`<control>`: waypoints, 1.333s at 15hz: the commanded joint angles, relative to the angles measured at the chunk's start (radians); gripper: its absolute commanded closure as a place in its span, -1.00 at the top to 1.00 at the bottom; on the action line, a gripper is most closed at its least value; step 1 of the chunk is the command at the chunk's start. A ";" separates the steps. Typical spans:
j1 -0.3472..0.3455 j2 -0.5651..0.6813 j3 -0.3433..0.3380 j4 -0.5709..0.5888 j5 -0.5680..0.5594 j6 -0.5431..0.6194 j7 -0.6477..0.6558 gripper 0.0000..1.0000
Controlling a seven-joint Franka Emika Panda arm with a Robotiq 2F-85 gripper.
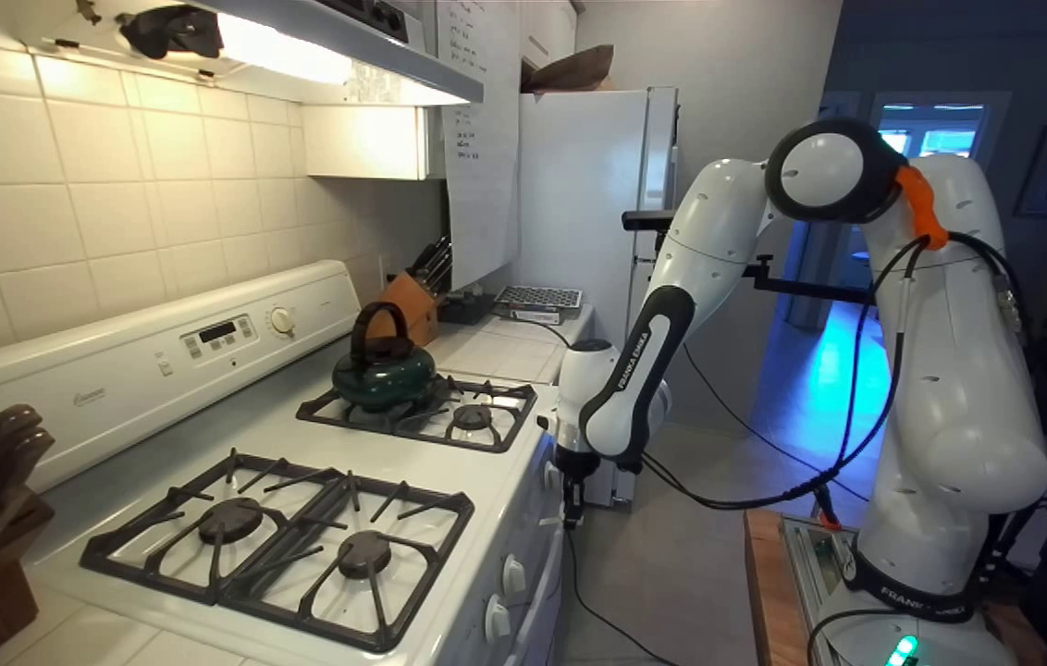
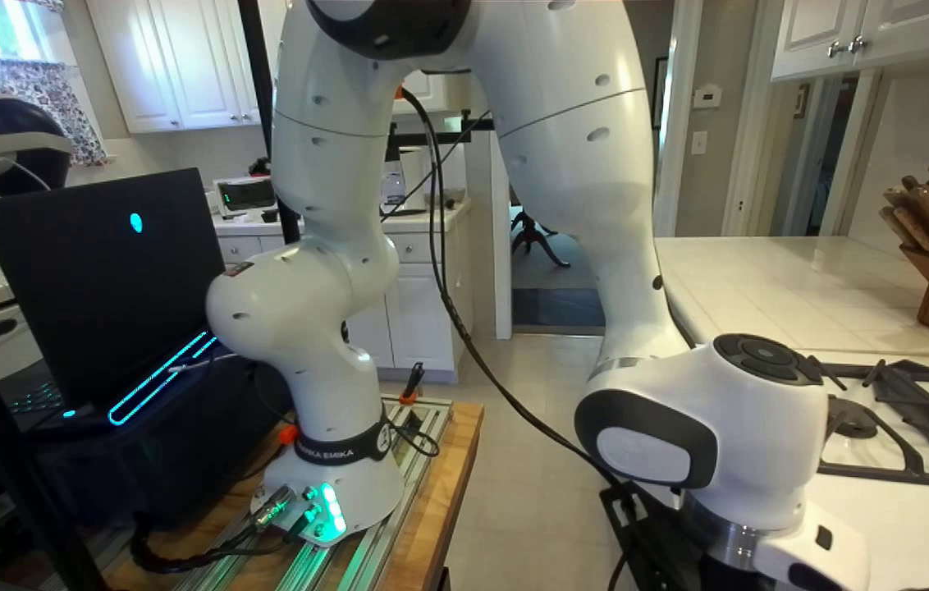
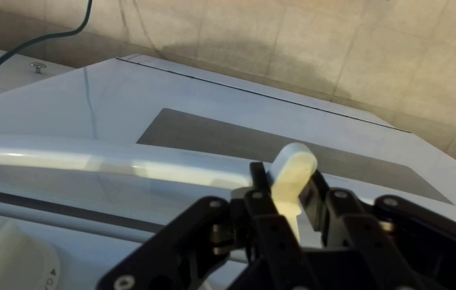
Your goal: Move the lever on the stove to the left.
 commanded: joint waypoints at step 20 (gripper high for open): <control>0.190 0.021 0.122 0.125 0.007 -0.178 0.288 -0.87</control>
